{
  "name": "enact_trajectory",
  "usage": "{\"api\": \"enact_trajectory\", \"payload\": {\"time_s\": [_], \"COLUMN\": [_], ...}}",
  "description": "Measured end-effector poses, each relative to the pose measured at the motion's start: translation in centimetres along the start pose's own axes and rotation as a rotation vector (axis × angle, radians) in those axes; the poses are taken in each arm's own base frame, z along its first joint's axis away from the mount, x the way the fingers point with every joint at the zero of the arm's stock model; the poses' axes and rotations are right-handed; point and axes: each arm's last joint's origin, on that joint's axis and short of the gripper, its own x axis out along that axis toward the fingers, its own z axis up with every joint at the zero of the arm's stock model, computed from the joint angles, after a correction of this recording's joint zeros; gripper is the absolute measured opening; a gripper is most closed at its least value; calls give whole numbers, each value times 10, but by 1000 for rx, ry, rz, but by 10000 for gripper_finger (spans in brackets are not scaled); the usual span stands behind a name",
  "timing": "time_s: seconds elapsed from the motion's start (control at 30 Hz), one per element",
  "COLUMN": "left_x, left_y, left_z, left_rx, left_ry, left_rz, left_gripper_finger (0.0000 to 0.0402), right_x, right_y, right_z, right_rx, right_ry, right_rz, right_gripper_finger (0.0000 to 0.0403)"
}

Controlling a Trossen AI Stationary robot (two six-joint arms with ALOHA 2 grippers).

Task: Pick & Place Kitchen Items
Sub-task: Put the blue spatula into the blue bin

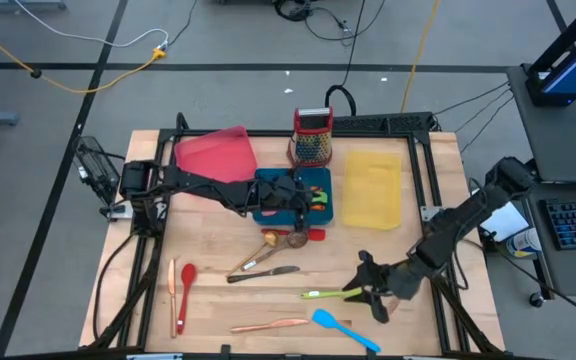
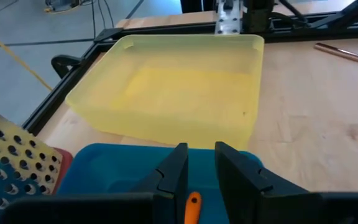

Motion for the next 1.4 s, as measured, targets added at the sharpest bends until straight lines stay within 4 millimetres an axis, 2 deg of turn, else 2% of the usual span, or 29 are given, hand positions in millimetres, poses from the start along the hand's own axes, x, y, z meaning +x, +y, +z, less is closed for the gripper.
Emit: {"api": "enact_trajectory", "payload": {"time_s": [0.3,0.5,0.77,1.1,1.23,1.4], "left_x": [-1,-1,-1,-1,-1,-1], "left_y": [-6,-6,-6,-6,-6,-6], "left_z": [3,3,3,2,2,2], "left_rx": [-2,-1,17,19,20,38], "left_ry": [-27,-27,-26,-16,-15,-15], "left_rz": [-11,-11,-10,-11,-11,-10], "left_gripper_finger": [85,85,85,85,85,85], "right_x": [6,23,49,60,62,64], "right_y": [27,42,74,74,69,69], "right_z": [3,5,4,-37,-43,-43], "right_rx": [-14,71,152,473,528,531], "right_ry": [70,250,443,692,715,679], "right_rz": [-17,-57,44,-143,-217,-230], "right_gripper_finger": [118,118,118,118,118,118]}}
